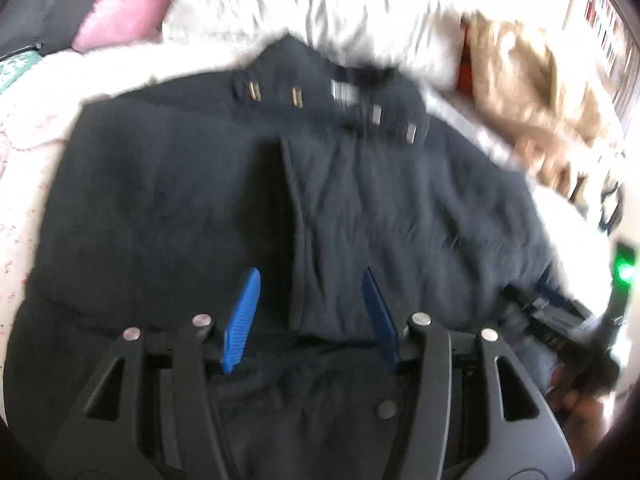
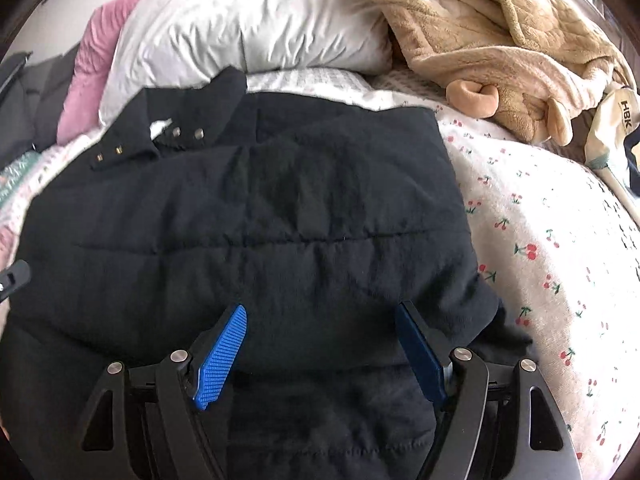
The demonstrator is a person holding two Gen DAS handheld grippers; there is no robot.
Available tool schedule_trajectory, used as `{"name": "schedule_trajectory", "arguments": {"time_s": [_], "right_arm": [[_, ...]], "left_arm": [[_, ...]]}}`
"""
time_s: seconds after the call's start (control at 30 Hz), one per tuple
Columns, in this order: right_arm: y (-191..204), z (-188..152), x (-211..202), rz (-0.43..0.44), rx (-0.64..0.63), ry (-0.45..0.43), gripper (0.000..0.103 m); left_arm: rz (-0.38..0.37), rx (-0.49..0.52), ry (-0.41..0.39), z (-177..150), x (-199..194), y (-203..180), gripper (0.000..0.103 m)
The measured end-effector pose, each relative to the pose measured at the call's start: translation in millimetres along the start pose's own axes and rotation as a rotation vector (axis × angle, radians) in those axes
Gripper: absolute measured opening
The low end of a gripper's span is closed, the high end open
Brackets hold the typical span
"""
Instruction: Fold large clothes
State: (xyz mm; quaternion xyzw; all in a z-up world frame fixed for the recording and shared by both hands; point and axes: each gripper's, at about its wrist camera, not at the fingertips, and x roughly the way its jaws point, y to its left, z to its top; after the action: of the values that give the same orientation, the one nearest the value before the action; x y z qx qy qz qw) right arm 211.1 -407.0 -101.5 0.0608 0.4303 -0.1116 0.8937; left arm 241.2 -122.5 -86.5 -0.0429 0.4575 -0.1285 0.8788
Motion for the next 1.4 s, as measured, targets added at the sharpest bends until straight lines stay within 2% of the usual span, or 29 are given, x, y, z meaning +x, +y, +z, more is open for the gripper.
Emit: {"name": "schedule_trajectory", "arguments": {"time_s": [0.07,0.17,0.2,0.27,0.33,0.4,0.5,0.63,0.77,0.9,1.0,1.17,1.3,1.4], "right_arm": [[1.5,-3.6,5.2,-0.004,-0.021,0.004,0.086],[1.6,-9.0,10.9,0.007,-0.031,0.004,0.091],[1.6,-10.1,12.4,0.012,-0.029,0.008,0.093],[2.6,-13.6,13.4,0.026,-0.024,0.045,0.101],[5.5,-15.8,12.9,0.014,-0.033,0.092,0.101],[8.2,-20.7,3.2,-0.003,-0.047,0.109,0.101],[5.8,-23.5,-26.4,0.007,-0.043,0.073,0.101],[-9.3,-24.8,-79.3,0.042,0.051,0.037,0.101],[-19.4,-34.0,-120.0,0.037,0.104,0.071,0.101],[-27.4,-51.9,-154.9,0.048,0.108,0.089,0.101],[-33.6,-68.0,-174.3,0.054,0.107,0.099,0.101],[-47.9,-95.5,-196.7,0.084,0.135,0.075,0.101],[-64.6,-114.4,-198.9,0.091,0.167,0.081,0.101],[-77.5,-123.3,-195.2,0.118,0.196,0.101,0.101]], "left_arm": [[0.041,0.013,0.095,-9.2,25.7,0.7,0.055],[0.030,0.007,0.094,-14.5,25.2,5.3,0.058],[0.029,0.010,0.112,-13.6,23.1,6.2,0.062],[0.024,0.021,0.144,-13.5,16.1,8.4,0.067],[0.028,0.039,0.160,-14.7,3.7,12.1,0.075],[0.029,0.054,0.152,-19.5,-18.7,19.8,0.081],[0.035,0.066,0.135,-27.4,-49.1,29.0,0.085],[0.049,0.072,0.091,-32.4,-95.3,42.7,0.095],[0.039,0.082,0.054,-43.0,-139.7,52.6,0.098],[0.011,0.083,0.016,-57.1,-176.1,60.4,0.102],[-0.044,0.078,0.000,-71.9,-202.0,72.3,0.102],[-0.083,0.059,-0.013,-95.2,-217.6,96.9,0.102],[-0.113,0.018,-0.021,-121.5,-213.0,129.1,0.102],[-0.081,-0.021,0.029,-139.4,-198.3,152.3,0.102]]}}
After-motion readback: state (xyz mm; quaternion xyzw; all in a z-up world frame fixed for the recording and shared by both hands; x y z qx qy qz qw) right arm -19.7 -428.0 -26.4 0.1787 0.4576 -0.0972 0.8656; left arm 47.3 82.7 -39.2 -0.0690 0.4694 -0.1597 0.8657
